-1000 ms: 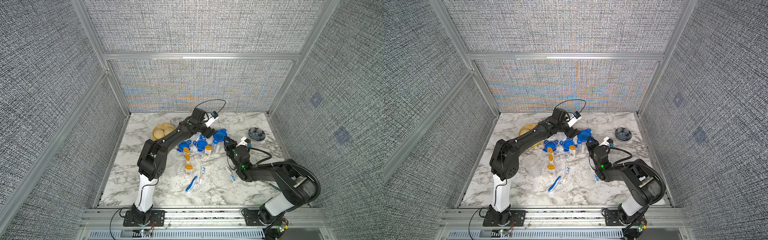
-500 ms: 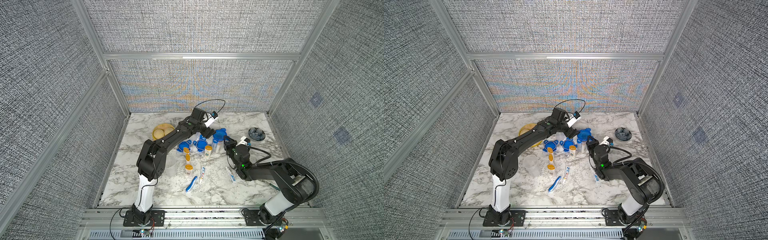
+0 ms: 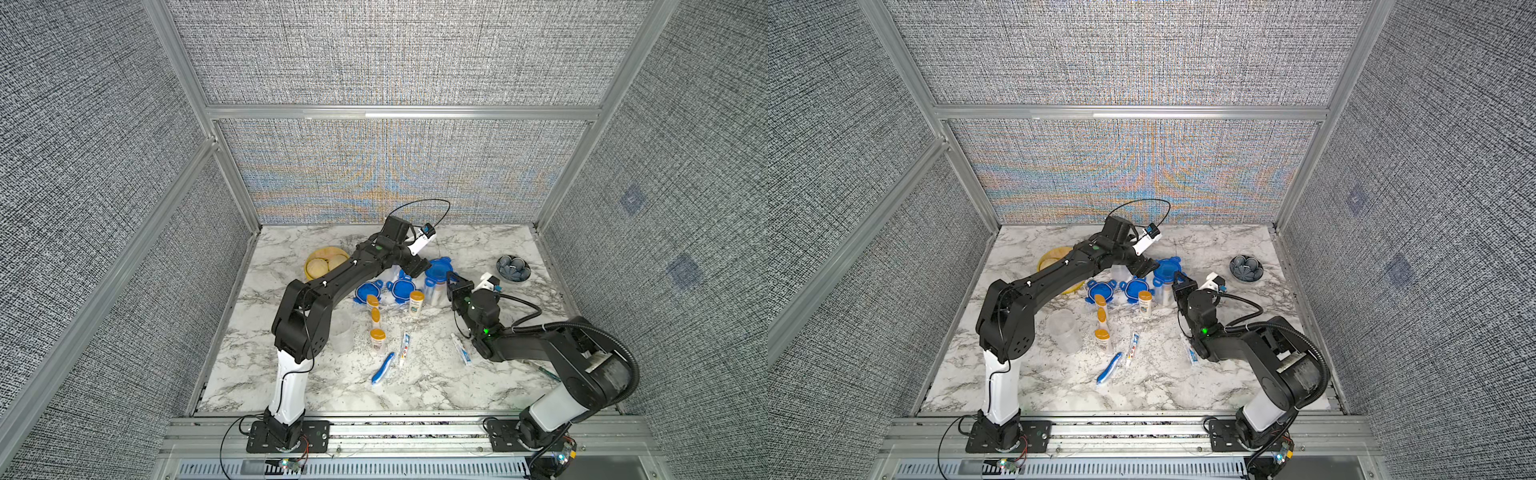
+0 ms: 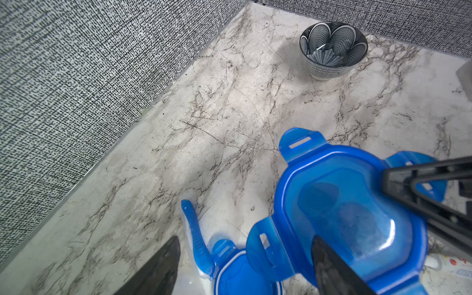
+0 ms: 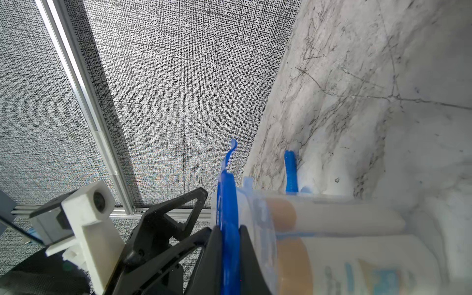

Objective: Pack away toiletry kits
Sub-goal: Close the lid on the container.

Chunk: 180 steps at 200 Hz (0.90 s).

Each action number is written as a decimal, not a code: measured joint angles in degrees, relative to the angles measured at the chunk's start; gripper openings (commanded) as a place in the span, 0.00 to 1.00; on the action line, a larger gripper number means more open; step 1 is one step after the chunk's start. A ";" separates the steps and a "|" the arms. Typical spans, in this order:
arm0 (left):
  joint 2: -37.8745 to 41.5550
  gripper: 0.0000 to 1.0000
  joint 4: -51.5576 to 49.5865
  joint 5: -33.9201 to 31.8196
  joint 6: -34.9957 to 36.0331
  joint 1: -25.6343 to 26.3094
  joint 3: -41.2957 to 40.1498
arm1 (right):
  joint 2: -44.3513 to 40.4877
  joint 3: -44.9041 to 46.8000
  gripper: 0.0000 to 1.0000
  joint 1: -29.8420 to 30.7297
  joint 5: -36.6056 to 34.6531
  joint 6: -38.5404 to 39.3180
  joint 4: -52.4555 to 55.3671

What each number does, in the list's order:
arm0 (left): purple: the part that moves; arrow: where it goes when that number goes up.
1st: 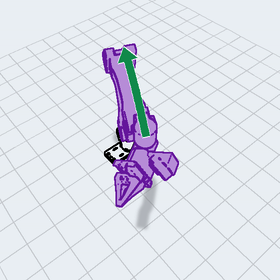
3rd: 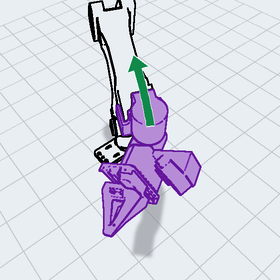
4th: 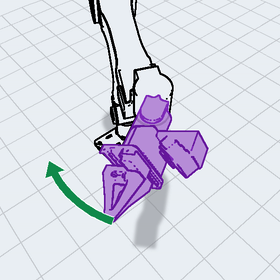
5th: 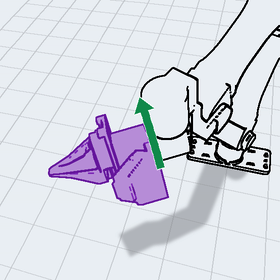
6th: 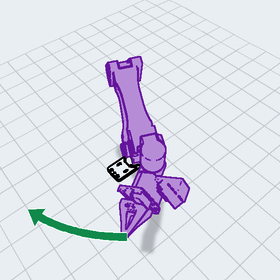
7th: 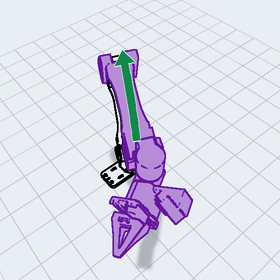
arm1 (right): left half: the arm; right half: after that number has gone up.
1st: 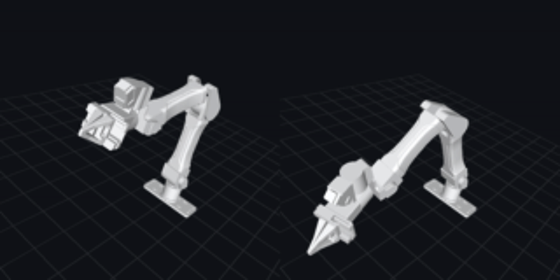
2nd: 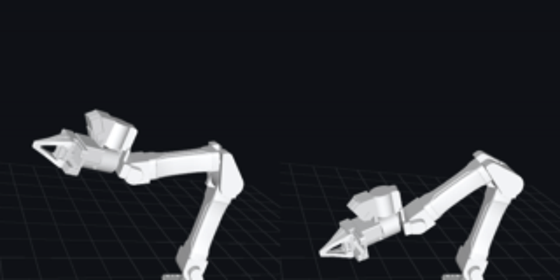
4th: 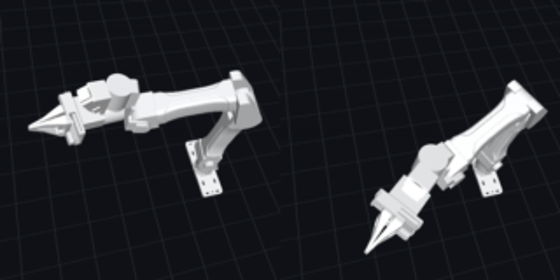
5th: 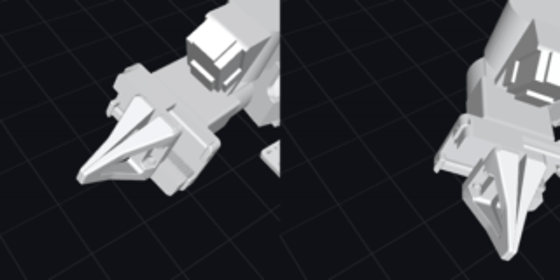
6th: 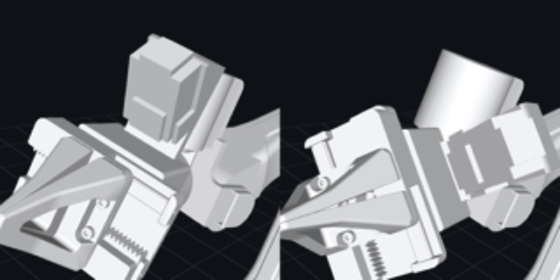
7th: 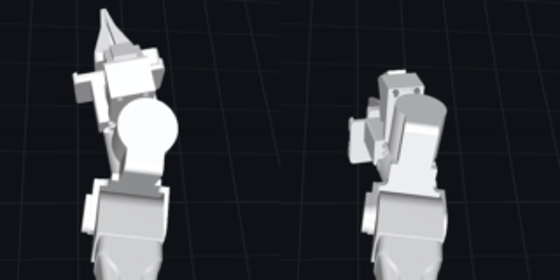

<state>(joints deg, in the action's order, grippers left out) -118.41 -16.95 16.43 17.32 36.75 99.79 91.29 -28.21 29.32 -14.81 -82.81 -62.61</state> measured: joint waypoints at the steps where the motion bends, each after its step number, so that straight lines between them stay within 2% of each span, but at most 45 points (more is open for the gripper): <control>1: 0.00 0.80 -0.02 0.00 0.00 0.00 0.00 | -0.04 -0.02 0.00 0.00 0.07 0.04 0.09; 55: -0.57 0.79 -0.50 -0.48 0.31 0.00 0.42 | -1.81 -0.22 0.00 0.28 -0.17 0.94 3.63; 88: -1.57 0.78 0.13 -0.59 0.74 -0.04 1.46 | -2.32 -0.31 0.27 0.28 -0.33 1.18 4.55; 101: -1.57 0.77 0.04 -0.94 1.09 0.00 1.55 | -3.02 -0.28 0.34 0.28 -0.37 1.57 4.57; 126: -1.57 0.77 -0.26 -1.51 1.88 0.00 1.57 | -5.66 -0.02 0.41 0.28 -1.14 2.80 7.43; 143: -1.57 0.77 -0.35 -1.77 2.12 -0.04 1.66 | -9.16 0.24 0.44 0.00 -1.49 4.11 13.07; 180: -1.49 0.77 -0.50 -1.36 2.10 -0.09 1.68 | -18.43 0.17 0.45 -0.48 -2.99 6.80 27.08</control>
<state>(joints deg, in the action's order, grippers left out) -119.90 -17.45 15.07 19.42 36.67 101.47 72.86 -28.03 28.84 -17.80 -76.01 -35.53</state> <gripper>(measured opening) 0.769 0.455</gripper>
